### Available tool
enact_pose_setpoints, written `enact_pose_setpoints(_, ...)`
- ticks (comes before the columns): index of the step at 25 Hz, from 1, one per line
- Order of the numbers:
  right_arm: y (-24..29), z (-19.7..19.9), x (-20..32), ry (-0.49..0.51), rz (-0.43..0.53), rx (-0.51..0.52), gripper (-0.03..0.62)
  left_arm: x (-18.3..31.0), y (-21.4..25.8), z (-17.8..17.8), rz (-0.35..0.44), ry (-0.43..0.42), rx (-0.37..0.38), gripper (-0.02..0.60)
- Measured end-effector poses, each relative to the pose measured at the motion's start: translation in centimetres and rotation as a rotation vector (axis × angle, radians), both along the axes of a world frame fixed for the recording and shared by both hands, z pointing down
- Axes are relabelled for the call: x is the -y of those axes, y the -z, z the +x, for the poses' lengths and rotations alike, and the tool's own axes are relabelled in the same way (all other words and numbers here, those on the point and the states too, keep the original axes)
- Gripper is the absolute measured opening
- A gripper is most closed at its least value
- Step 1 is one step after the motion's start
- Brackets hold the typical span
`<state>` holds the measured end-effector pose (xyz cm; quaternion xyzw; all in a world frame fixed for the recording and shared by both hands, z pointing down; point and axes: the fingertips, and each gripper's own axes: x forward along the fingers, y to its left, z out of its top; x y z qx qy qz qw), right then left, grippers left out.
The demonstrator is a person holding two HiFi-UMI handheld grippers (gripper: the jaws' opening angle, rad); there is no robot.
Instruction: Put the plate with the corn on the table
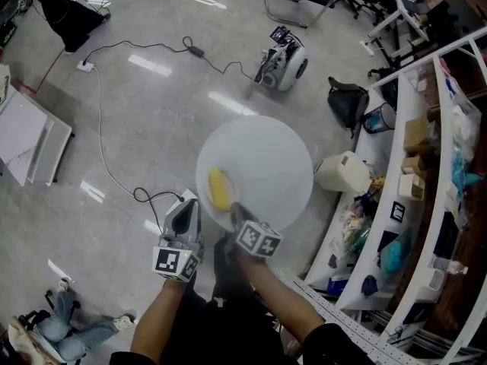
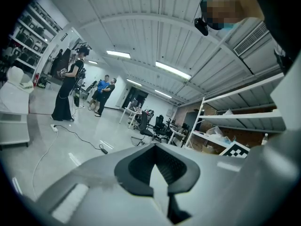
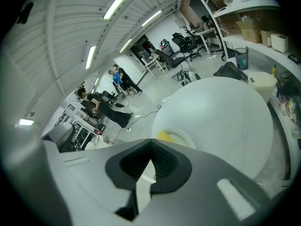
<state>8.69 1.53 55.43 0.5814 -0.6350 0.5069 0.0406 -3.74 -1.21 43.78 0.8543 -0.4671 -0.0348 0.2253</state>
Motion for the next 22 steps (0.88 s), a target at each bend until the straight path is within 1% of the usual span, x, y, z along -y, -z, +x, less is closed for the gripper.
enact_pose_setpoints(5, 2.0, 0.0, 0.1, 0.012, 0.038, -0.022, 0.009, -0.2, 1.9, 0.1, 0.019, -0.001, 0.005, 0.002)
enact_pose_setpoints(11, 5.1, 0.0, 0.2, 0.035, 0.106, -0.053, 0.009, -0.8, 4.2, 0.4, 0.051, -0.017, -0.006, 0.002)
enact_pose_setpoints(16, 8.4, -0.6, 0.3, 0.061, 0.178, -0.083, 0.009, -1.2, 5.6, 0.6, 0.075, -0.040, 0.013, 0.002)
enact_pose_setpoints(22, 11.7, -1.0, 0.3, 0.085, 0.251, -0.126, 0.009, -1.3, 7.8, 0.1, 0.098, -0.035, 0.029, 0.002)
